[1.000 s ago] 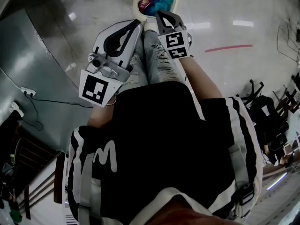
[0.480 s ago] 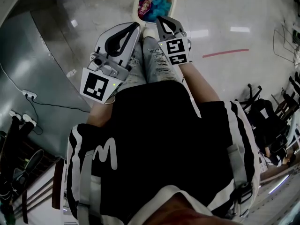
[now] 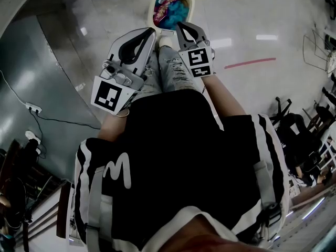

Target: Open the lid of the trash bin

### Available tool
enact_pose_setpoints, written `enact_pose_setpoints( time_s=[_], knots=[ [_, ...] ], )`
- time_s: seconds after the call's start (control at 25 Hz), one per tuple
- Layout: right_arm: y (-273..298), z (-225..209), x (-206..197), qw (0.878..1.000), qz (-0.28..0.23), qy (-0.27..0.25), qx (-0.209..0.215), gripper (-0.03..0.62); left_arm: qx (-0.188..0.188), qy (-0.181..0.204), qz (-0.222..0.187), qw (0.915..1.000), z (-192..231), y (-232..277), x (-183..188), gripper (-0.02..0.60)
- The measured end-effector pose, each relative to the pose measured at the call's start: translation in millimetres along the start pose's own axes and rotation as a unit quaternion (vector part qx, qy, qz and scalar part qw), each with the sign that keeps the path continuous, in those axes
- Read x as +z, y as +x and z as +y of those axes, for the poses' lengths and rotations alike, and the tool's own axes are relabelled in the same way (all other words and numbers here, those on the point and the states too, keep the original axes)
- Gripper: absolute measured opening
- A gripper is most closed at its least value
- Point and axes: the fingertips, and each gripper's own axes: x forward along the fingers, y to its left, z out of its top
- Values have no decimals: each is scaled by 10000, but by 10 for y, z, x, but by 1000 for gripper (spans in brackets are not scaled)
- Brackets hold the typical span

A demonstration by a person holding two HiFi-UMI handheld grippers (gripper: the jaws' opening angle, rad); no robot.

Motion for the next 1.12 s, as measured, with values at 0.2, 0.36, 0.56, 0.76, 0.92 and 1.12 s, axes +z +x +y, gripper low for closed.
enact_pose_setpoints(
  time_s=[0.2,0.36,0.56,0.76,0.92,1.12],
  knots=[
    [-167,-1,202,9998,-216,-7,6,9,20,38,-14,10000,-49,-20,92,2],
    [-271,9,333,9994,-357,-13,14,9,14,96,-77,9999,-98,-25,180,2],
    [-388,19,442,9987,-508,-32,20,9,-2,163,-35,9999,-165,-32,223,2],
    [-522,-3,580,9978,-667,-57,-5,9,-25,199,-44,9998,-204,-43,297,2],
    [-688,-7,705,9967,-814,-51,-15,9,-40,246,-39,9997,-278,-58,366,2],
    [-832,-15,862,9950,-1000,-73,-10,9,-72,314,-63,9995,-330,-40,446,2]
  ],
)
